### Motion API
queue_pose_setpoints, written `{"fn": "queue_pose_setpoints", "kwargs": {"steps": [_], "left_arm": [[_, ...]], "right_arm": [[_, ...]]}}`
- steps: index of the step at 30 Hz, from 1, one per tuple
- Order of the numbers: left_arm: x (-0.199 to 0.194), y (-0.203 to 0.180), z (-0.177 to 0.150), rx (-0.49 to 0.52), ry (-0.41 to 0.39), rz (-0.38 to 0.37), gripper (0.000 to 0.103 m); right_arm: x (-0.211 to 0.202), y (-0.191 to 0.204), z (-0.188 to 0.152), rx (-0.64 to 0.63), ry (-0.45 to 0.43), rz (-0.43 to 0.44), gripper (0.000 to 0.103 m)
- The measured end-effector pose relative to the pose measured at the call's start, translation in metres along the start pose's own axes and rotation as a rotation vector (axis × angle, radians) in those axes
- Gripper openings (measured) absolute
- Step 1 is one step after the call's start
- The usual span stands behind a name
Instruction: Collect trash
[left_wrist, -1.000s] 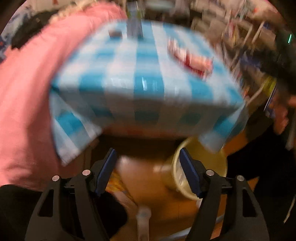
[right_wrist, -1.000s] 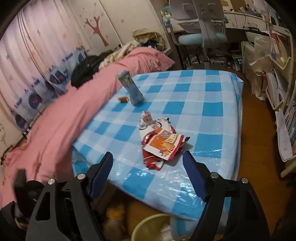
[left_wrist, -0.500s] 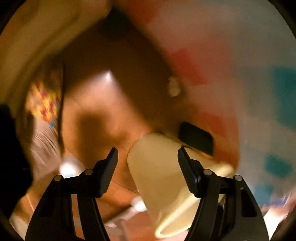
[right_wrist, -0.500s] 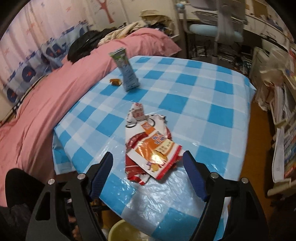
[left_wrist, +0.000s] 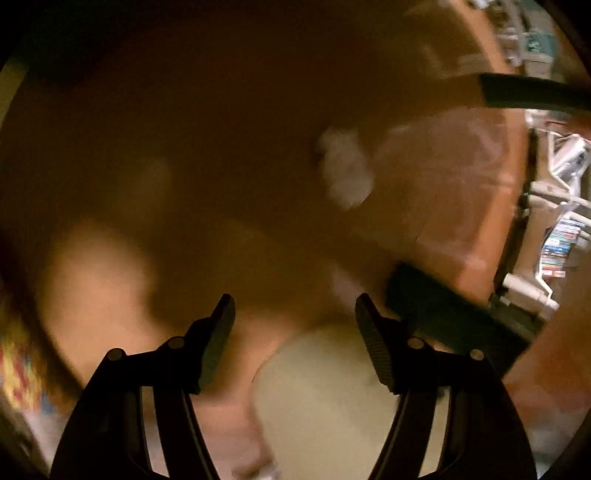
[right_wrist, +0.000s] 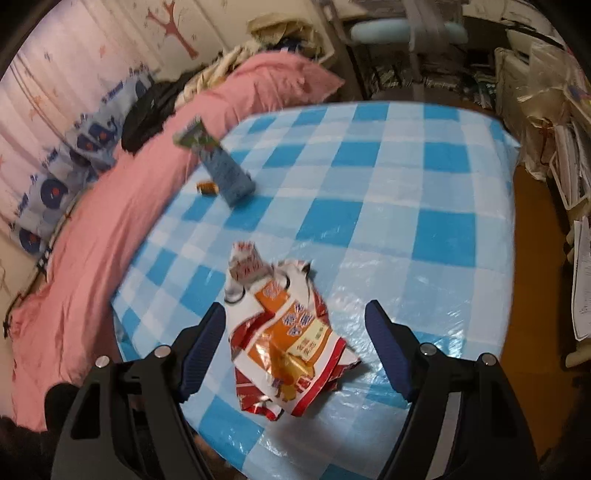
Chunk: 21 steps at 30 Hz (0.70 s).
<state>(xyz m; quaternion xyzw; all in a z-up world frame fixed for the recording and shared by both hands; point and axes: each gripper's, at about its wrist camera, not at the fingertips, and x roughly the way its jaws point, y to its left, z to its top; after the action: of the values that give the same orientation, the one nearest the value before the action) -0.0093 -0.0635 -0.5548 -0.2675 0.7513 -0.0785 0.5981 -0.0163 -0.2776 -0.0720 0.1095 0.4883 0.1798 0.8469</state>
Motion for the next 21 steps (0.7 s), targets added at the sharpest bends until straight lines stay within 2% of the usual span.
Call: {"fn": "queue_pose_setpoints", "kwargs": {"steps": [2, 5, 7, 8, 11, 12, 15, 16, 17, 18, 19, 21], "left_arm": [[0.007, -0.007, 0.014, 0.012, -0.022, -0.033, 0.065], [0.017, -0.027, 0.034, 0.089, -0.056, -0.007, 0.065], [0.027, -0.041, 0.046, 0.123, -0.043, -0.008, 0.065], [0.029, -0.046, 0.052, 0.142, -0.041, 0.007, 0.065], [0.052, -0.063, 0.064, 0.237, -0.029, 0.155, 0.067], [0.053, -0.068, 0.061, 0.26, -0.052, 0.148, 0.068], [0.06, -0.084, 0.059, 0.354, -0.062, 0.22, 0.068], [0.06, -0.086, 0.055, 0.376, -0.071, 0.252, 0.062], [0.059, -0.086, 0.052, 0.385, -0.082, 0.278, 0.046], [0.057, -0.081, 0.049, 0.376, -0.079, 0.272, 0.021], [0.057, -0.071, 0.046, 0.336, -0.046, 0.22, 0.019], [0.05, -0.054, 0.038, 0.295, -0.054, 0.206, 0.015]], "right_arm": [[0.008, 0.005, -0.001, -0.016, 0.034, 0.004, 0.075], [0.013, 0.015, -0.001, -0.079, 0.047, -0.037, 0.075], [0.015, 0.022, -0.001, -0.116, 0.046, -0.061, 0.075], [0.015, 0.023, 0.0, -0.127, 0.04, -0.064, 0.075], [0.018, 0.031, 0.001, -0.176, 0.031, -0.102, 0.075], [0.02, 0.03, 0.002, -0.178, 0.033, -0.102, 0.075], [0.028, 0.03, 0.003, -0.175, 0.052, -0.094, 0.075], [0.03, 0.03, 0.002, -0.178, 0.058, -0.096, 0.075], [0.031, 0.031, 0.002, -0.181, 0.065, -0.099, 0.075], [0.034, 0.03, 0.002, -0.183, 0.073, -0.102, 0.075], [0.034, 0.031, 0.001, -0.182, 0.076, -0.102, 0.075], [0.036, 0.031, -0.001, -0.19, 0.081, -0.112, 0.075]]}}
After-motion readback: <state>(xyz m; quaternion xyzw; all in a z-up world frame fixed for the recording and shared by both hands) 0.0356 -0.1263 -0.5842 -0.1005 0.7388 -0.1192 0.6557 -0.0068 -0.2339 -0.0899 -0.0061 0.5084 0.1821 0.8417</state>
